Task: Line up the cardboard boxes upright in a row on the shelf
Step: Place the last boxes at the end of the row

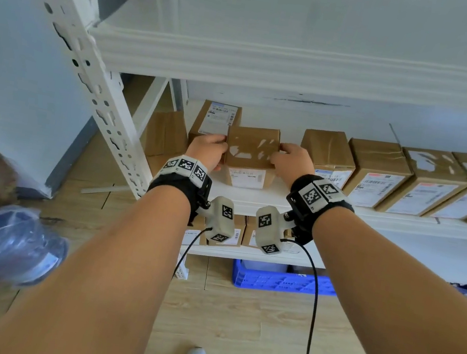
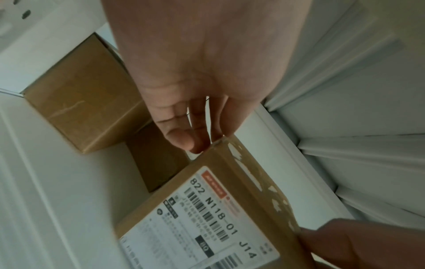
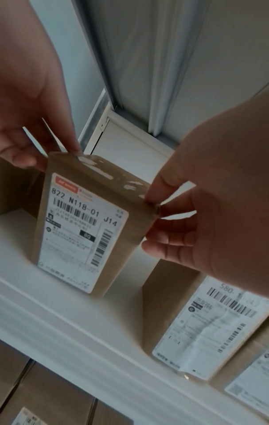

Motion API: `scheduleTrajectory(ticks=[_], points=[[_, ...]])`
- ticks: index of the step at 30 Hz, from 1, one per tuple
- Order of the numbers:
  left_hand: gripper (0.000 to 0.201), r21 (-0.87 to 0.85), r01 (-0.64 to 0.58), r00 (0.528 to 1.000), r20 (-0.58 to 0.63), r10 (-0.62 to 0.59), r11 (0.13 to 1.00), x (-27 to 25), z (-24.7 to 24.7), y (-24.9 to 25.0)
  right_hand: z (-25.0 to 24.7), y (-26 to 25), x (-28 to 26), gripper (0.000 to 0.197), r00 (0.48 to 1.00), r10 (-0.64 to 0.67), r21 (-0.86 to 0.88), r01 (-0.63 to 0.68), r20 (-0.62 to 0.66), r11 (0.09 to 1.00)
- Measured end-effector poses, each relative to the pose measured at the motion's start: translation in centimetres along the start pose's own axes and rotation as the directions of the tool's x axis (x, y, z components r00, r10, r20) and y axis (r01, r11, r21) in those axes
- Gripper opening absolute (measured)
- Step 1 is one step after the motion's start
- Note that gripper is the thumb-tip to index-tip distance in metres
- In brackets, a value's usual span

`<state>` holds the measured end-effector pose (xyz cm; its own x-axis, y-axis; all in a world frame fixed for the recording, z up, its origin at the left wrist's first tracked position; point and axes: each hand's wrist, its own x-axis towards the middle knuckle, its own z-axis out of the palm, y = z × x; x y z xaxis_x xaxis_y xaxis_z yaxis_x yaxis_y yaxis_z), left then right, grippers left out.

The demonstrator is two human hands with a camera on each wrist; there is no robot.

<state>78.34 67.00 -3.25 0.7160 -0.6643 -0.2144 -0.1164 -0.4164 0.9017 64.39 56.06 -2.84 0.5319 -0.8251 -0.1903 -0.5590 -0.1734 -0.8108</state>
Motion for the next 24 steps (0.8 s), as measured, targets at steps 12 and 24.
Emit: scheduleTrajectory(ticks=[12,24], points=[[0.037,0.138,0.077,0.994,0.07,-0.088,0.987,0.0,1.1,-0.6,1.4,1.9,-0.2,0.054,0.991,0.091,-0.093,-0.081,0.1,0.992],[0.067,0.251,-0.043,0.999,-0.008,0.047,0.967,-0.1,3.3,-0.3,-2.2,0.1,-0.7,0.056,0.956,-0.192,-0.178,0.154,-0.223,0.972]])
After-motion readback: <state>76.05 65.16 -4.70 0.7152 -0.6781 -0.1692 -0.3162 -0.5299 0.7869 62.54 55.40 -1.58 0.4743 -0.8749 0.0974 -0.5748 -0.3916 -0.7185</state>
